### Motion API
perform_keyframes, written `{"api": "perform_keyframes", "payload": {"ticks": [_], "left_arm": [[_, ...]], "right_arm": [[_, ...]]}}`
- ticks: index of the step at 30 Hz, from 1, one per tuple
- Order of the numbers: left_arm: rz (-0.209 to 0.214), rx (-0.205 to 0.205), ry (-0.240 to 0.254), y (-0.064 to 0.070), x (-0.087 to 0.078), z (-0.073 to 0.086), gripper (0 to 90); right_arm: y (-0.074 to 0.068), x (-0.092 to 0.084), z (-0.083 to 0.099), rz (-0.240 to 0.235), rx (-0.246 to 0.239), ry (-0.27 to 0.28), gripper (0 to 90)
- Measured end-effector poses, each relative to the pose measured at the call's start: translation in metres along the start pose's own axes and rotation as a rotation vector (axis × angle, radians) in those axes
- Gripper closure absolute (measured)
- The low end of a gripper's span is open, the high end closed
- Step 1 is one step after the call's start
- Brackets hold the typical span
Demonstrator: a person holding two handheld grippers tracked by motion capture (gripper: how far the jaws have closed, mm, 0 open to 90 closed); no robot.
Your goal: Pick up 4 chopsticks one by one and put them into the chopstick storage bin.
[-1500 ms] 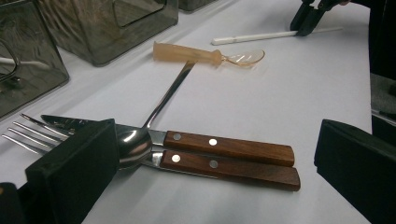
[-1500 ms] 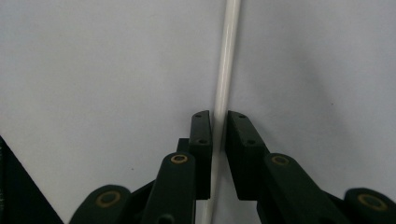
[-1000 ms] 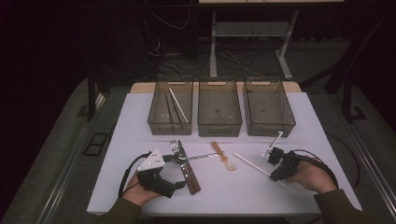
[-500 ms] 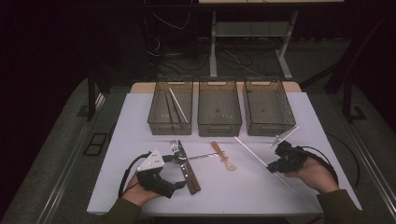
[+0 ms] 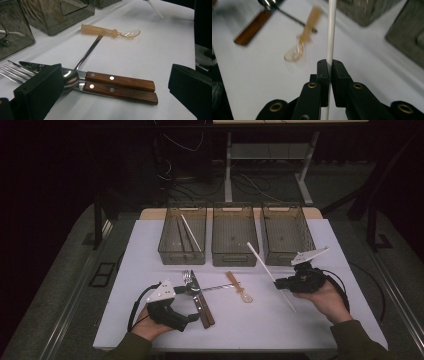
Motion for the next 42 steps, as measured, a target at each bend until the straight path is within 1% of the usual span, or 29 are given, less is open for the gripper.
{"api": "perform_keyframes", "payload": {"ticks": [1, 6, 8, 9, 11, 12, 13, 14, 16, 17, 18, 20, 23, 25, 30, 35, 37, 42], "left_arm": [[0.001, 0.0, -0.001, 0.0, 0.0, 0.0, 0.0], [0.001, 0.002, 0.005, 0.001, 0.0, -0.001, 0.0], [0.003, 0.005, 0.007, 0.001, -0.001, -0.001, 0.0], [0.004, 0.004, 0.009, 0.001, -0.002, -0.001, 0.0], [0.002, 0.0, 0.008, 0.0, -0.001, -0.001, 0.0], [-0.001, -0.007, 0.012, 0.001, 0.0, -0.001, 0.0], [0.0, 0.0, 0.015, 0.001, 0.0, -0.001, 0.0], [0.003, -0.003, 0.013, 0.002, 0.0, -0.001, 0.0], [0.003, 0.0, 0.013, 0.002, -0.001, -0.001, 0.0], [0.001, -0.001, 0.014, 0.001, -0.001, -0.001, 0.0], [0.001, 0.001, 0.014, 0.001, -0.001, -0.001, 0.0], [0.002, -0.002, 0.016, 0.002, -0.002, -0.002, 0.0], [0.002, -0.001, 0.018, 0.002, -0.002, -0.002, 0.0], [0.002, -0.006, 0.023, 0.002, -0.002, -0.002, 0.0], [0.006, 0.001, 0.019, 0.003, -0.002, -0.002, 0.0], [0.001, -0.001, 0.012, 0.002, -0.002, -0.002, 0.0], [0.002, -0.003, 0.014, 0.002, -0.002, -0.002, 0.0], [0.003, 0.004, 0.011, 0.003, -0.002, -0.002, 0.0]], "right_arm": [[0.0, 0.0, -0.003, -0.004, 0.003, 0.024, 85.4], [-0.001, 0.005, -0.016, -0.001, -0.001, 0.102, 85.4], [-0.003, 0.008, -0.021, -0.005, -0.01, 0.122, 85.4], [-0.004, 0.009, -0.023, -0.002, -0.025, 0.131, 85.4], [-0.006, 0.009, -0.029, -0.006, -0.03, 0.148, 85.4], [-0.007, 0.009, -0.032, -0.006, -0.034, 0.171, 85.4], [-0.008, 0.009, -0.034, -0.016, -0.035, 0.185, 85.4], [-0.009, 0.01, -0.037, -0.019, -0.037, 0.195, 85.4], [-0.01, 0.012, -0.043, -0.009, -0.047, 0.203, 85.4], [-0.01, 0.013, -0.046, -0.009, -0.05, 0.216, 85.4], [-0.011, 0.013, -0.049, -0.015, -0.045, 0.223, 85.4], [-0.013, 0.017, -0.054, -0.01, -0.046, 0.245, 85.4], [-0.015, 0.023, -0.063, 0.0, -0.052, 0.26, 85.4], [-0.016, 0.025, -0.069, -0.002, -0.042, 0.279, 85.4], [-0.019, 0.03, -0.085, 0.004, -0.033, 0.314, 85.4], [-0.021, 0.035, -0.103, 0.002, -0.02, 0.355, 85.4], [-0.022, 0.037, -0.11, 0.006, -0.014, 0.374, 85.4], [-0.023, 0.042, -0.128, 0.019, -0.011, 0.4, 85.4]]}}
Point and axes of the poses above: each handheld gripper's, and its own axes: x roughly forward along the jaws, z roughly out of its underside, y roughly to its right, the point moved 4 cm from there along x, roughly forward along the jaws, and after that the axes turned 3 degrees about -z, right-handed, at the moved point
